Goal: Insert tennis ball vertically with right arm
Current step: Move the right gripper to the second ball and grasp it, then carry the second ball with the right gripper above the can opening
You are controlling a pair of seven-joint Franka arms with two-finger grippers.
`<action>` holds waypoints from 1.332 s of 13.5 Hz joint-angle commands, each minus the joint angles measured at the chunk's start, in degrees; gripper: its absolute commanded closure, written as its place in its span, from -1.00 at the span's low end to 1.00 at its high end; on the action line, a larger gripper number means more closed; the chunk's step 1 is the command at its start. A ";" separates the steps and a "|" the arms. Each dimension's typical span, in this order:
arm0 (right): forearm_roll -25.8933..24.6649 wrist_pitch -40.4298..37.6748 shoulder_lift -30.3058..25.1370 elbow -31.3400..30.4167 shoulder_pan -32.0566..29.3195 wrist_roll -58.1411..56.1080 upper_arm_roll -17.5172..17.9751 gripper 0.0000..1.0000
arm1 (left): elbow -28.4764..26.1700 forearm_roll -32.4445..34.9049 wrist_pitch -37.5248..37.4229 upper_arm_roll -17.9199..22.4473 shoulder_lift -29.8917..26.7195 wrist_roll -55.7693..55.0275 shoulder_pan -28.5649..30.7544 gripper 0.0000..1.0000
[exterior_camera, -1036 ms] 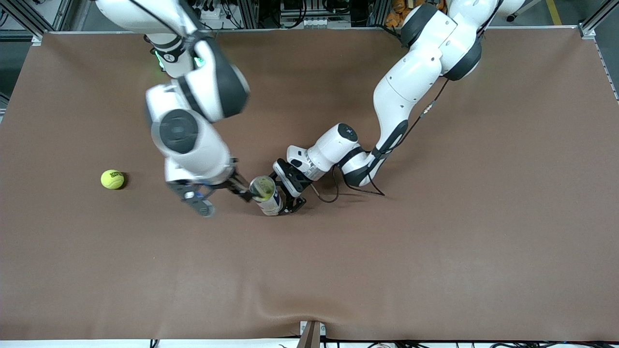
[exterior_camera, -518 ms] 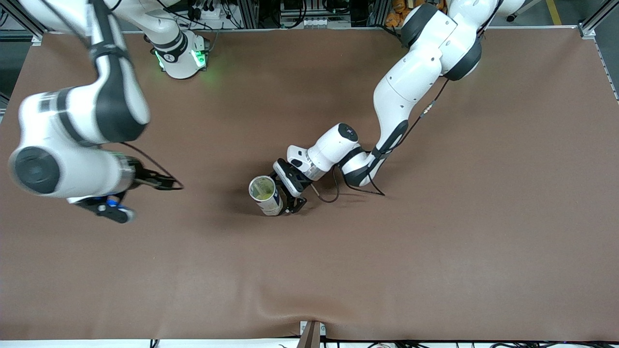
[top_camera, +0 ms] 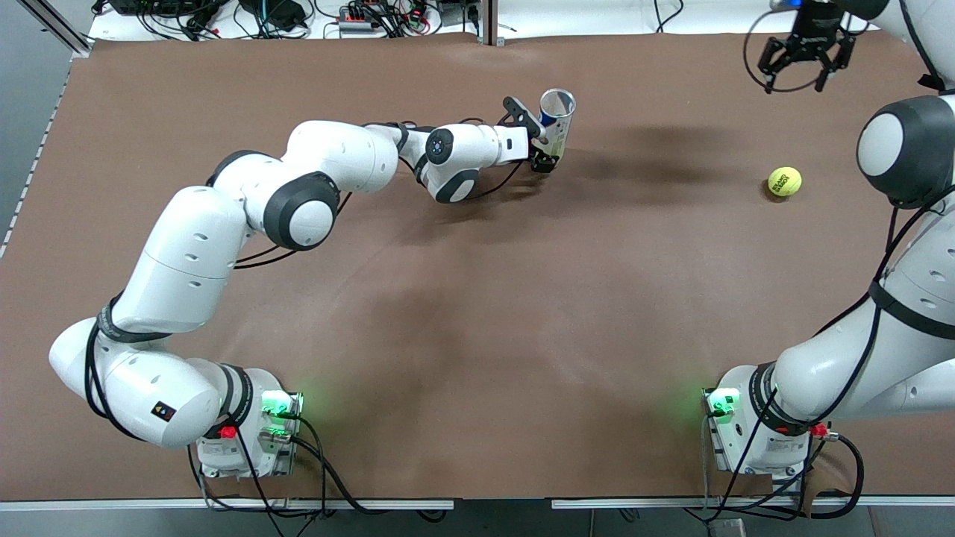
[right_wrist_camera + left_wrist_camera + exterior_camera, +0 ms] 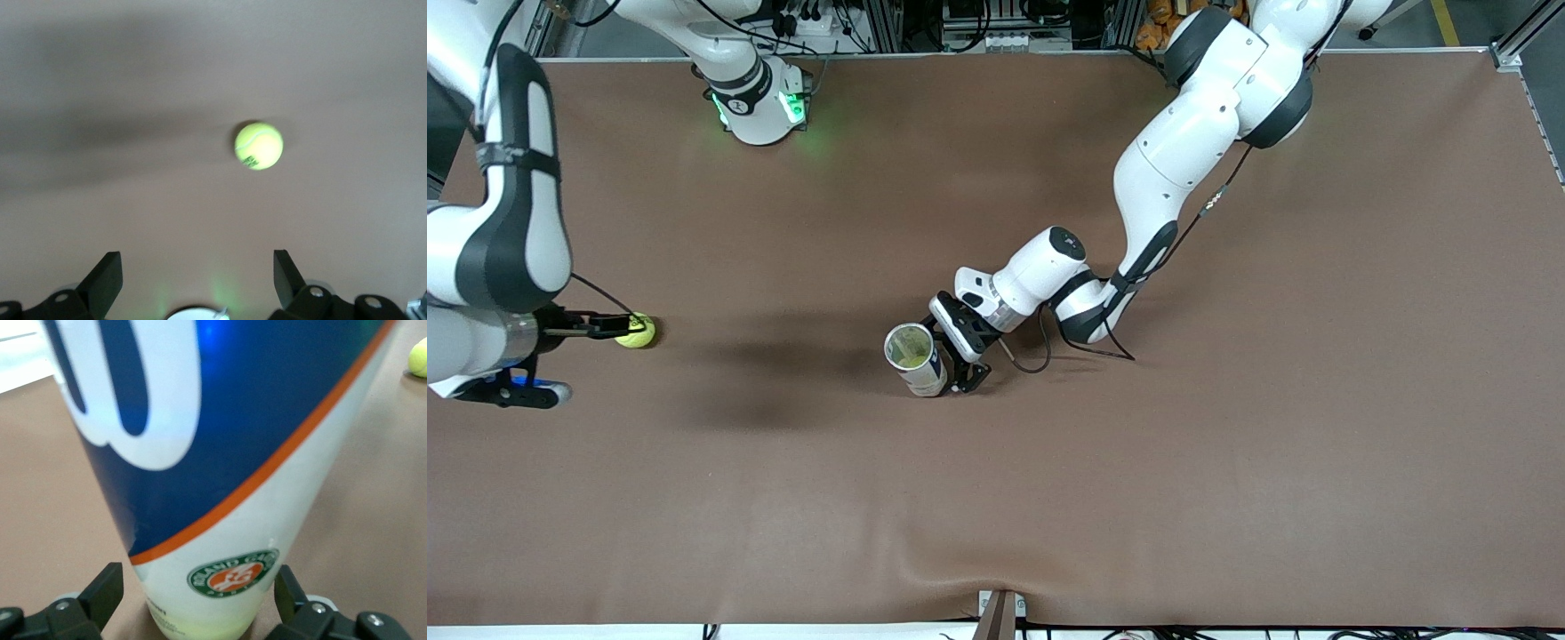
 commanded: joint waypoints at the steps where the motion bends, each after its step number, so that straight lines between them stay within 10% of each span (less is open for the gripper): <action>1: -1.46 8.88 -0.73 -6.92 -3.63 -4.24 1.17 -1.00 | -0.22 -0.11 0.79 0.49 -0.68 0.14 -0.09 -1.00; 18: -3.83 28.09 10.26 -19.07 -9.88 -13.40 1.25 -1.00 | -0.23 0.16 0.79 0.41 -1.73 -0.21 0.35 -1.00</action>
